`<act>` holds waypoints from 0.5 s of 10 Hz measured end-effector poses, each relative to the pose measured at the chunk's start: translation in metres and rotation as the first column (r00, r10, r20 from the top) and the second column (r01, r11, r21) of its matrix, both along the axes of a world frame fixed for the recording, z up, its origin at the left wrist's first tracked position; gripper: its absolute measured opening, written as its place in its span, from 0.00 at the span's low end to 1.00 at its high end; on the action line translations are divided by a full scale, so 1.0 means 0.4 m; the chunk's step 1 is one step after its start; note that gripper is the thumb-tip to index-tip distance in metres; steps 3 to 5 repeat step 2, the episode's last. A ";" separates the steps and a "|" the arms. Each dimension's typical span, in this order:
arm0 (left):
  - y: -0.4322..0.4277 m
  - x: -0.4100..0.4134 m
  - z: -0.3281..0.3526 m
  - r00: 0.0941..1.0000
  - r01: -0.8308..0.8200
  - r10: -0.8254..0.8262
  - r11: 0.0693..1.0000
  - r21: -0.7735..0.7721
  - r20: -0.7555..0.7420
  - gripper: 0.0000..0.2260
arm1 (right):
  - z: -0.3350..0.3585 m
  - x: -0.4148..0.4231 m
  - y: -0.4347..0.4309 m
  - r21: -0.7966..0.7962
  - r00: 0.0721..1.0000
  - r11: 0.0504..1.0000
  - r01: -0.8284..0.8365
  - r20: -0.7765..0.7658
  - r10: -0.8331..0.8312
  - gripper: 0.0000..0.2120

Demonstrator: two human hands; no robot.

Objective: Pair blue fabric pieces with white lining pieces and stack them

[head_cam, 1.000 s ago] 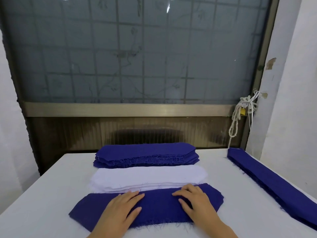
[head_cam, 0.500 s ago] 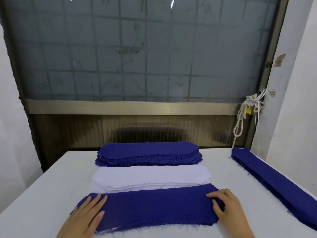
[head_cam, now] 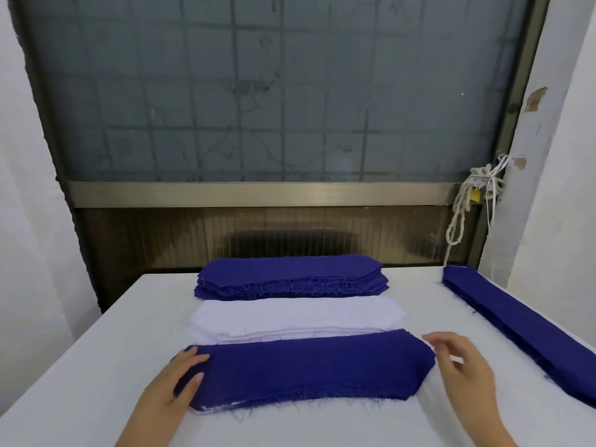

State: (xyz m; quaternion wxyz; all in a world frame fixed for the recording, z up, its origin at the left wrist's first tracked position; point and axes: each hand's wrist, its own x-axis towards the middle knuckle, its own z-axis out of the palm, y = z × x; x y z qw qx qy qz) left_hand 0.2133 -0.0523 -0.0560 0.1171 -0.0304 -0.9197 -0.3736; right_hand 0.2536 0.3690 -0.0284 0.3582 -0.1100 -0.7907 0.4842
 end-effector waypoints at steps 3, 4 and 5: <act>-0.026 -0.056 -0.027 0.960 -0.281 0.281 0.955 0.095 0.011 0.18 | 0.329 0.143 0.042 -0.015 0.898 1.000 0.013 -0.439 -0.019 0.19; -0.026 -0.056 -0.027 0.960 -0.281 0.281 0.955 0.095 0.011 0.18 | 0.329 0.143 0.042 -0.015 0.898 1.000 0.013 -0.439 -0.019 0.19; -0.026 -0.056 -0.027 0.960 -0.281 0.281 0.955 0.095 0.011 0.18 | 0.329 0.143 0.042 -0.015 0.898 1.000 0.013 -0.439 -0.019 0.19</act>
